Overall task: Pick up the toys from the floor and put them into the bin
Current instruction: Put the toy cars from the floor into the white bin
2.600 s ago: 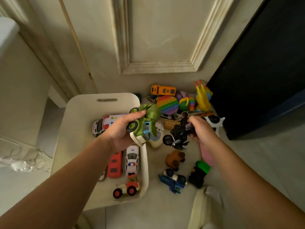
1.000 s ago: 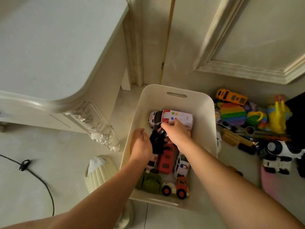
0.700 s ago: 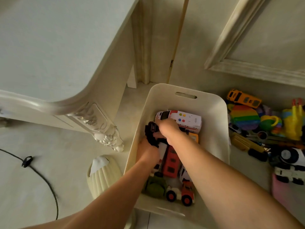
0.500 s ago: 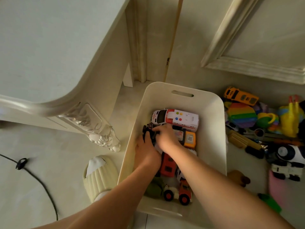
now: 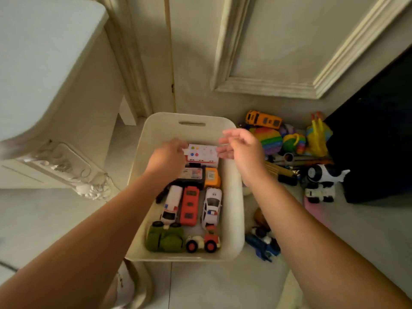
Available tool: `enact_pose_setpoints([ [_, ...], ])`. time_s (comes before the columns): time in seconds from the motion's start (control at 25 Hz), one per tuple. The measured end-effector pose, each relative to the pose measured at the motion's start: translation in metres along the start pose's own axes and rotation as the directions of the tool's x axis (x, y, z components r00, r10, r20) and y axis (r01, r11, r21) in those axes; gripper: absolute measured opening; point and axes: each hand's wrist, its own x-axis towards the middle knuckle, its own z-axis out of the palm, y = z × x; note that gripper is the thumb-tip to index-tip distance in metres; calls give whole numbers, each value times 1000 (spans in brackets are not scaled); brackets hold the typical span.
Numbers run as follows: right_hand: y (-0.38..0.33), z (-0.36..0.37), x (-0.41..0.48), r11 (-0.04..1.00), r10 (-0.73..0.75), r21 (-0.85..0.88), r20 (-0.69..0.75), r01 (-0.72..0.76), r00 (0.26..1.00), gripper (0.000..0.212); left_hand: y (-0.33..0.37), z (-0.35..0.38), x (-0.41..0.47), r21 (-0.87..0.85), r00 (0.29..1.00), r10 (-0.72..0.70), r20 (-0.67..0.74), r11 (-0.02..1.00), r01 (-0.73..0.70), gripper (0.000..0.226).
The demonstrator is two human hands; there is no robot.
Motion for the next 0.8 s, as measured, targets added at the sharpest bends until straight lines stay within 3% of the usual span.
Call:
enact_pose_setpoints([
  [0.08, 5, -50, -6, 997, 74, 20, -117, -73, 990, 32, 37, 11, -16, -171, 990, 136, 43, 977, -127, 29],
  [0.16, 25, -102, -17, 964, 262, -2, -182, -267, 948, 25, 68, 35, -38, -293, 954, 267, 137, 931, -218, 28],
  [0.24, 57, -146, -32, 883, 442, -74, -200, -463, 874, 20, 91, 68, -59, -362, 901, 334, 278, 905, -223, 34],
  [0.32, 93, -173, -47, 784, 518, -290, -180, -548, 836, 21, 106, 103, -77, -356, 828, 321, 459, 921, -159, 41],
  [0.44, 146, -172, -63, 628, 550, -673, 27, -391, 835, 33, 111, 145, -94, -202, 736, 179, 653, 978, -58, 51],
  [0.56, 194, -155, -78, 589, 607, -724, 103, -359, 788, 68, 109, 166, -99, -20, 714, 35, 699, 999, -28, 52],
  [0.72, 226, -152, -84, 535, 512, -796, 40, -283, 858, 45, 106, 174, -92, 74, 709, -61, 702, 997, 12, 55],
  [0.8, 225, -160, -81, 590, 524, -737, 40, -329, 851, 33, 106, 176, -91, 90, 714, -98, 693, 995, 49, 59],
])
